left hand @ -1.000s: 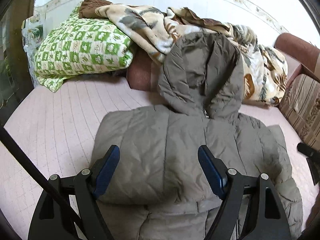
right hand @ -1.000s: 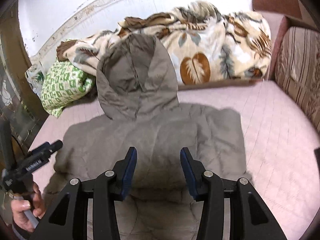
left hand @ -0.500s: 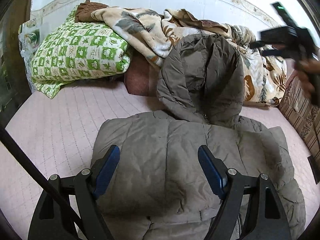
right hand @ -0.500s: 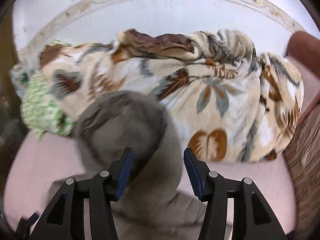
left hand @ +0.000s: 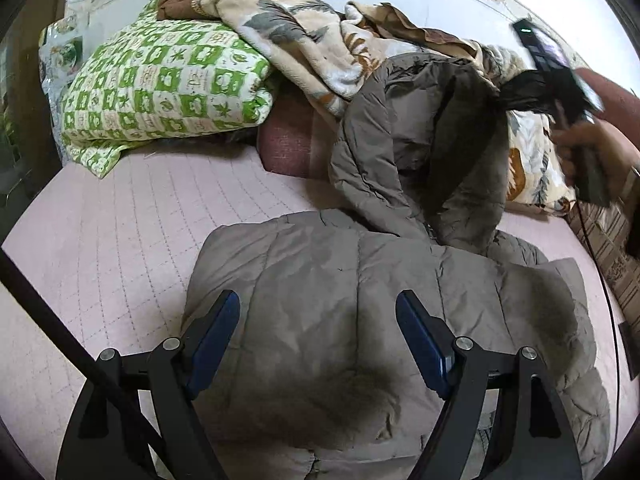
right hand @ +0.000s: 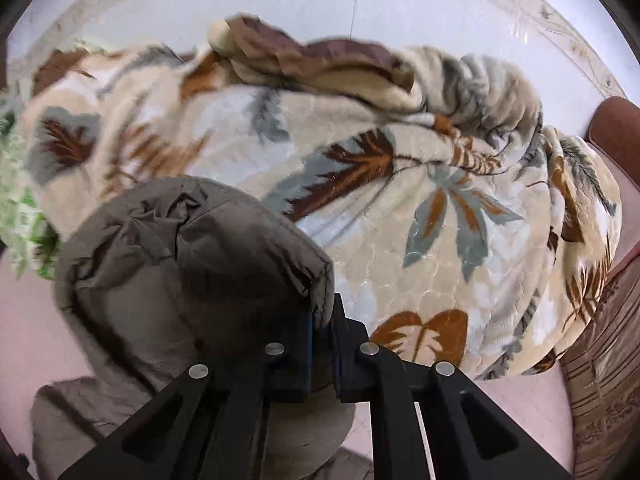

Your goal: Fold large clothes

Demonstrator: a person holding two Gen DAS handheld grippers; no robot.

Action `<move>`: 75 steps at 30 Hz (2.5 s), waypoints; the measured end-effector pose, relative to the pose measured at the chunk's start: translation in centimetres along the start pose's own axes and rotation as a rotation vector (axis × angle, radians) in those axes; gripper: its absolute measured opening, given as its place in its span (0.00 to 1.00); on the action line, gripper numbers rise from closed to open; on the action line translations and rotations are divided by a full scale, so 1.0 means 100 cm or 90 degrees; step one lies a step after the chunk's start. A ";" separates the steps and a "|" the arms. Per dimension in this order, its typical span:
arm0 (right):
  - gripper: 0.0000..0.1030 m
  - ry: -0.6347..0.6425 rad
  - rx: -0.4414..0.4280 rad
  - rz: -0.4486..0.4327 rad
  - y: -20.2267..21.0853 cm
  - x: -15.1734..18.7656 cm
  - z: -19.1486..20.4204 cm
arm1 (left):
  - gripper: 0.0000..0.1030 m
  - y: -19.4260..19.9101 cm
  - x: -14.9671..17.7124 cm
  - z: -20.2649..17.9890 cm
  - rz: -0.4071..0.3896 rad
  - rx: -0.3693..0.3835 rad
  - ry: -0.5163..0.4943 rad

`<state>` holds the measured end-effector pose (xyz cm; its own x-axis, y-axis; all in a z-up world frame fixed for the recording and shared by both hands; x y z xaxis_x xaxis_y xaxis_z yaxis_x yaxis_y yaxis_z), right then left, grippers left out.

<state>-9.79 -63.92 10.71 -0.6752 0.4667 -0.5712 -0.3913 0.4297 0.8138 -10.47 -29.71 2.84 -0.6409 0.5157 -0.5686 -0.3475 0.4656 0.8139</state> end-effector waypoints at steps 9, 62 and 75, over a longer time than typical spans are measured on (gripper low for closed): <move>0.06 -0.006 -0.088 -0.085 0.130 0.081 0.013 | 0.77 0.028 -0.005 0.013 -0.026 0.027 0.040; 0.61 -0.043 -0.134 0.075 0.035 0.303 0.078 | 0.79 -0.051 0.052 -0.075 0.107 -0.046 -0.156; 0.61 -0.038 -0.142 0.072 0.041 0.306 0.077 | 0.80 -0.039 0.054 -0.082 0.076 -0.044 -0.167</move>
<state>-27.22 -41.92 -4.20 -0.6876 0.5496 -0.4746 -0.4479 0.1935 0.8729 -18.16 -34.61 -2.45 -0.4847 0.7366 -0.4716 -0.3318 0.3441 0.8784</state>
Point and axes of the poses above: each gripper's, at about its wrist camera, not at the fingertips, and y roughly against the way its jaws point, z to its left, x to its underside, the point moved 10 cm from there along -y, roughly the way its jaws point, and after that the axes turned 12 degrees about z, right-handed, at the moved point
